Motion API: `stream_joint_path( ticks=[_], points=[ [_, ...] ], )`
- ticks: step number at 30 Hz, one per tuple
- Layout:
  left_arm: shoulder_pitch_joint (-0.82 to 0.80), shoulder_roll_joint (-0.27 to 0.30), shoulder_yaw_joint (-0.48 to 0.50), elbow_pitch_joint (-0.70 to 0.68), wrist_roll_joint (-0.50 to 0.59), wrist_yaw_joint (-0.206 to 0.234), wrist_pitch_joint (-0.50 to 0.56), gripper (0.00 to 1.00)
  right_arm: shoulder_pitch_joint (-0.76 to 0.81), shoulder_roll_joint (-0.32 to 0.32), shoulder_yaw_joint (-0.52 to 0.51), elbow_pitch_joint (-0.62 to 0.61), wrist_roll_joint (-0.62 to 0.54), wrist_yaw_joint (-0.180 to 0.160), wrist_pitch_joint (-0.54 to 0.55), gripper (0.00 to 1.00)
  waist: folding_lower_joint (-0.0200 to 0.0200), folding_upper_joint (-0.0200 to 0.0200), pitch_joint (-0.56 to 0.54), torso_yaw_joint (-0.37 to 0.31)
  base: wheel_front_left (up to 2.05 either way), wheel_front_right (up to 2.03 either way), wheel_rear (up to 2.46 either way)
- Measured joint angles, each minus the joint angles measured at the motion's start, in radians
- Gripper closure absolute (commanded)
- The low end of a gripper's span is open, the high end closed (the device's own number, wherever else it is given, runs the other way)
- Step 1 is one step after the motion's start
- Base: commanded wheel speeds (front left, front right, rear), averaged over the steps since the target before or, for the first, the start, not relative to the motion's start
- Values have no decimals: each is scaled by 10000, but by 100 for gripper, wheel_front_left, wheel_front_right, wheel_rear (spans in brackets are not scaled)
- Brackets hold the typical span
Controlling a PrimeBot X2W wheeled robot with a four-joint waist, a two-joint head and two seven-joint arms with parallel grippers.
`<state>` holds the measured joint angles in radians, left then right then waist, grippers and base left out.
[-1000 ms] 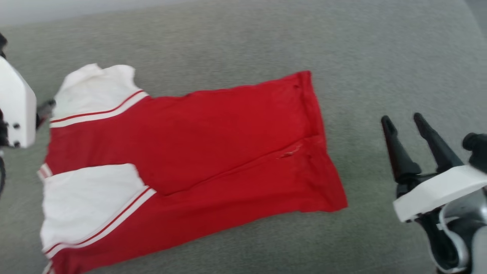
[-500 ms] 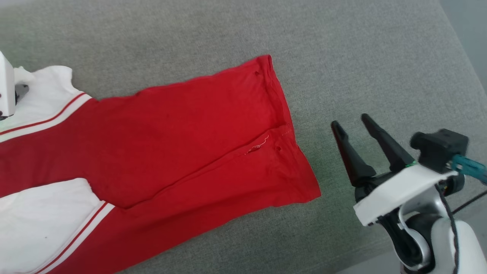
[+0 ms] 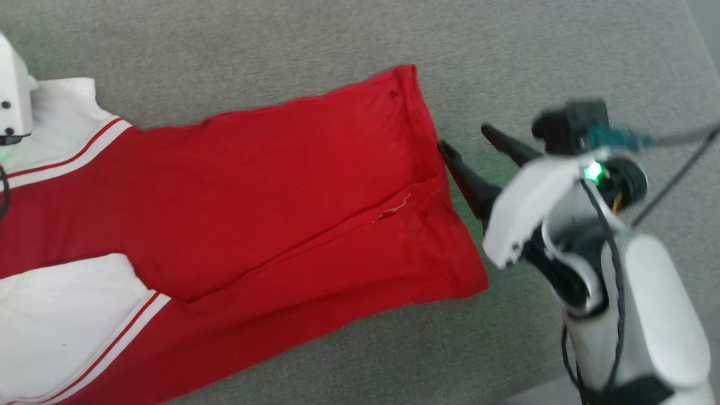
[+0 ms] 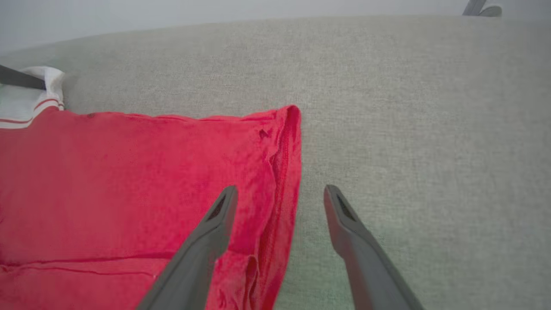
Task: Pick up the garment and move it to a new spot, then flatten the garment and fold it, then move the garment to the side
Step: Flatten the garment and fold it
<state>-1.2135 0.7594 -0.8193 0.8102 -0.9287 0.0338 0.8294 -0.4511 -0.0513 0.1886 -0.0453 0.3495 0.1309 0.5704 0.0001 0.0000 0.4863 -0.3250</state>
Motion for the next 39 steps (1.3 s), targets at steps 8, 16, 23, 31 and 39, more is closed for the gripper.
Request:
stream_joint_path(
  ticks=[8, 16, 23, 31, 39],
  points=[
    [-699, -794, -174, 688, 136, -343, -165, 100, -2464, 4, 40, 2013, -69, 0, 1264, 0, -1, 0, 191, 439, 0, 0, 0],
    [-1215, -1421, -278, 1325, 180, -700, -470, 100, -4369, 4, 134, 4803, -50, 0, 1743, 0, -1, 0, 380, 865, 0, 0, 0],
    [-1451, -1820, -320, 1825, 190, -940, -782, 100, -5451, -42, 330, 6872, 466, 0, 2510, 5, 0, 0, 463, 1172, 0, 0, 0],
    [-1512, -2090, -539, 2157, 251, -1229, -1160, 100, -5721, -42, 228, 7365, 92, 0, 2299, 100, 0, 0, 212, 1566, 0, 0, 0],
    [-1537, -2107, -619, 1755, 215, -1471, -1306, 100, -4955, -224, -272, 6663, -583, 2, 1546, 100, 0, -1, -363, 2123, 0, 0, 0]
  ],
)
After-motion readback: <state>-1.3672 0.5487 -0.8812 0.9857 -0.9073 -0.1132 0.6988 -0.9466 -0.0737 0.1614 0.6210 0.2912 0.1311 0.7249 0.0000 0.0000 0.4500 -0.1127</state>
